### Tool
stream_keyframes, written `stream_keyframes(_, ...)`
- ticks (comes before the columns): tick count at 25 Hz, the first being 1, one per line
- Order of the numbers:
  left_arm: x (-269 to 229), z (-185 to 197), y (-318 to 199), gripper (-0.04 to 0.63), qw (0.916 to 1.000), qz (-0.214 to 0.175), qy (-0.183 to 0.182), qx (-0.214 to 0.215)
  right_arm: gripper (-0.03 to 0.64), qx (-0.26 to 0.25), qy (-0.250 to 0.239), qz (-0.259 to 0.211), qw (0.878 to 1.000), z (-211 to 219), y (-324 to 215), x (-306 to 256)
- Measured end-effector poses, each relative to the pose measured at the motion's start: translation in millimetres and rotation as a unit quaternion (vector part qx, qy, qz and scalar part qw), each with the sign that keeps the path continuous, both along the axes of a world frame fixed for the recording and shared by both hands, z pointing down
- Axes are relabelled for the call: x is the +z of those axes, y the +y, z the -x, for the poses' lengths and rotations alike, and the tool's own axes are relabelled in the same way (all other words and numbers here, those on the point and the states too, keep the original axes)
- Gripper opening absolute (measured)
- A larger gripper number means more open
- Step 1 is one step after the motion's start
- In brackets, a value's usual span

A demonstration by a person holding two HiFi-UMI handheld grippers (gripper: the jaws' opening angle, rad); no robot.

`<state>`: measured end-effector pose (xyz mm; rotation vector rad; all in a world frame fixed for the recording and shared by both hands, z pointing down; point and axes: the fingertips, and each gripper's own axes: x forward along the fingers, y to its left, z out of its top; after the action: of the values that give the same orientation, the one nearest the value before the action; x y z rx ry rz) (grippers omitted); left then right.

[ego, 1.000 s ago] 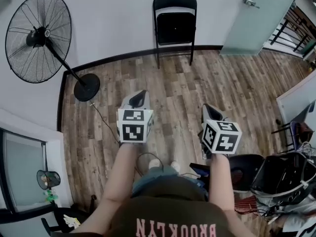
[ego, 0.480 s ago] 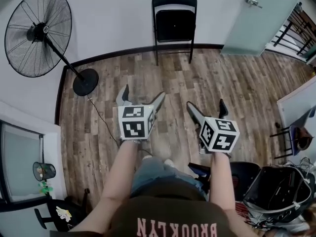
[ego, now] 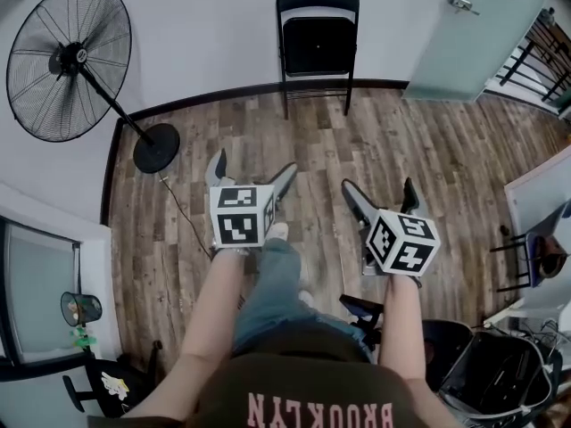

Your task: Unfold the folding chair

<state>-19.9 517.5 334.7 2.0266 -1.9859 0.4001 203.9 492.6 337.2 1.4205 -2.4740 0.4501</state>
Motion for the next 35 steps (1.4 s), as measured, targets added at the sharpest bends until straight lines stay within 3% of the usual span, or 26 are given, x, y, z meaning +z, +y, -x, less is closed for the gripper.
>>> stream_keyframes(6, 3.8, 26.7, -58.0, 0.572, 0.9999, 0.000, 0.011, 0.000, 0.574, 0.005, 0.011, 0.033, 0.999, 12.4, -49.8, 14.0)
stream_keyframes(13, 11.5, 60.8, -153.9, 0.572, 0.9990, 0.007, 0.033, 0.029, 0.572, 0.014, 0.025, 0.031, 0.999, 46.9, -139.9, 12.2)
stream_keyframes(25, 6.9, 136.1, -332.7, 0.571, 0.9975, 0.002, 0.052, 0.047, 0.569, 0.072, 0.003, 0.015, 0.997, 108.1, -312.4, -3.7)
stream_keyframes(35, -0.5, 182.9, -392.8, 0.571, 0.9975, -0.011, 0.054, 0.044, 0.569, 0.078, 0.022, 0.020, 0.997, 146.0, -369.0, -0.8)
